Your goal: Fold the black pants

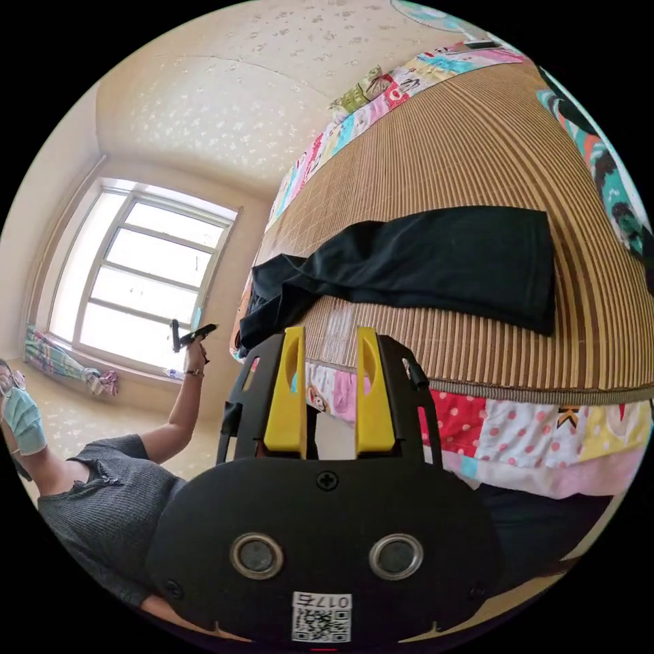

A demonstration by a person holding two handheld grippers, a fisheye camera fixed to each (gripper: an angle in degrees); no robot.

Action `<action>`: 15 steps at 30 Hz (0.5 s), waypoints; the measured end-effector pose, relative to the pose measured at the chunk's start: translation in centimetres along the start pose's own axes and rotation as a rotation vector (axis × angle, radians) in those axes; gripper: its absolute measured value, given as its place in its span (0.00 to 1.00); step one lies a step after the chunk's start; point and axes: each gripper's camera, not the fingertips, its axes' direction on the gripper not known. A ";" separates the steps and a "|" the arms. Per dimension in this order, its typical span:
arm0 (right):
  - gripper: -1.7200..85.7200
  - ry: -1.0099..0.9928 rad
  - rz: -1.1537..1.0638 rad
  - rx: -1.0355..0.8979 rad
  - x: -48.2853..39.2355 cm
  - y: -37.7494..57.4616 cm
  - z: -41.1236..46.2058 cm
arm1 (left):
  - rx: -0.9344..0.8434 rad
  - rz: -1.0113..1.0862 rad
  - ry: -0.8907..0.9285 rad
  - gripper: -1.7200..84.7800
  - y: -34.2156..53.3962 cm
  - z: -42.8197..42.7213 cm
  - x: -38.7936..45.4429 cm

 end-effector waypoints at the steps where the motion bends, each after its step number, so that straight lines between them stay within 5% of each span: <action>1: 0.15 0.006 0.013 0.035 0.2 -0.4 0.1 | 0.026 0.056 0.077 0.03 0.9 -0.1 1.1; 5: 0.16 0.143 -0.031 0.051 -0.7 -3.4 1.9 | -0.008 0.331 0.306 0.08 5.9 1.3 11.6; 11: 0.12 0.732 -0.313 -0.447 -3.8 -10.5 12.5 | -0.016 0.490 0.505 0.16 7.7 1.4 23.8; 15: 0.06 0.573 -0.321 -0.905 -5.4 -17.1 14.2 | -0.085 0.506 0.640 0.16 6.4 2.3 27.8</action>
